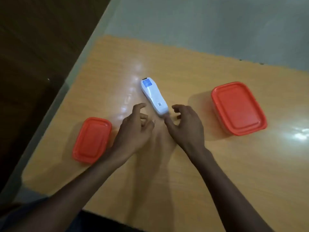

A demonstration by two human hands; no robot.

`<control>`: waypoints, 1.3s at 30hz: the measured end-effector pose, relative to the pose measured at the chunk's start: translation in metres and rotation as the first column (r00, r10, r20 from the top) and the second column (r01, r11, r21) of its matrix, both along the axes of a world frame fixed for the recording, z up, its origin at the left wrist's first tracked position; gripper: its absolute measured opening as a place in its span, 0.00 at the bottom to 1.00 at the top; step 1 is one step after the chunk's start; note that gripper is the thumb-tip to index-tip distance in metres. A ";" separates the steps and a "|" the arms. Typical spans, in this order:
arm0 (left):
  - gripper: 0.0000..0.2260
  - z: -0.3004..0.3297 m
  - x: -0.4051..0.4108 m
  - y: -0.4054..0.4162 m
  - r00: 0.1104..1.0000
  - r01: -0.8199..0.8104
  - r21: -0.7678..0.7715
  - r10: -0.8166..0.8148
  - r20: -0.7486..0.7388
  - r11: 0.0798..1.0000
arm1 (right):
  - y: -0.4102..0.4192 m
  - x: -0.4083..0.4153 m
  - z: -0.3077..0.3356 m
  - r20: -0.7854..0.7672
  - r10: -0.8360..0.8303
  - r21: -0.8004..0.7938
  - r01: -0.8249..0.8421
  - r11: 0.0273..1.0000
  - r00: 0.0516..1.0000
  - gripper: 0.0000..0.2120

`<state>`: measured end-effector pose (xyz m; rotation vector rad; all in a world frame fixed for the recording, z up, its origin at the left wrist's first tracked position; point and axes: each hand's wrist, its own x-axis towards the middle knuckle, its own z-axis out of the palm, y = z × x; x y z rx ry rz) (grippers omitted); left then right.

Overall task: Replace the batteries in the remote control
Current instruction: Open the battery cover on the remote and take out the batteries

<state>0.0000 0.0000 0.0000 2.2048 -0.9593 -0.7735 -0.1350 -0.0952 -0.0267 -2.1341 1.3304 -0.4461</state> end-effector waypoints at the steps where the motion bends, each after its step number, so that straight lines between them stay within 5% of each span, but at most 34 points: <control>1: 0.24 -0.010 0.004 0.002 1.000 -0.026 -0.032 0.026 -0.011 0.999 | -0.004 0.006 -0.009 -0.008 0.031 -0.047 -0.032 0.998 0.999 0.23; 6: 0.22 -0.033 0.018 0.009 0.999 -0.026 -0.136 0.021 -0.034 0.990 | -0.019 0.040 -0.033 -0.146 0.060 -0.233 -0.094 0.968 0.987 0.22; 12: 0.18 -0.035 0.019 0.027 0.978 -0.023 -0.215 -0.023 -0.206 0.976 | -0.001 0.036 -0.039 -0.038 -0.008 -0.350 -0.006 0.937 0.999 0.21; 18: 0.06 -0.021 -0.024 0.091 0.810 -0.064 -0.190 -0.061 -0.584 0.980 | 0.095 -0.029 -0.023 0.021 -0.092 -0.372 0.093 0.924 0.996 0.20; 24: 0.14 -0.024 -0.062 0.134 0.644 -0.034 -0.198 -0.130 -0.754 0.980 | 0.183 -0.083 -0.016 0.087 -0.127 -0.350 0.150 0.925 0.988 0.21; 28: 0.14 -0.032 -0.087 0.142 0.621 -0.037 -0.173 -0.113 -0.776 0.984 | 0.216 -0.109 -0.022 0.126 -0.116 -0.201 0.140 0.969 0.985 0.24; 32: 0.16 -0.035 -0.103 0.140 0.585 -0.025 -0.207 -0.153 -0.796 0.978 | 0.209 -0.123 -0.008 0.344 -0.219 0.220 0.149 0.964 0.913 0.21; 39: 0.20 -0.039 -0.108 0.129 0.496 -0.071 -0.338 -0.261 -0.828 0.938 | 0.190 -0.118 -0.021 0.447 -0.149 0.257 0.034 0.966 0.882 0.16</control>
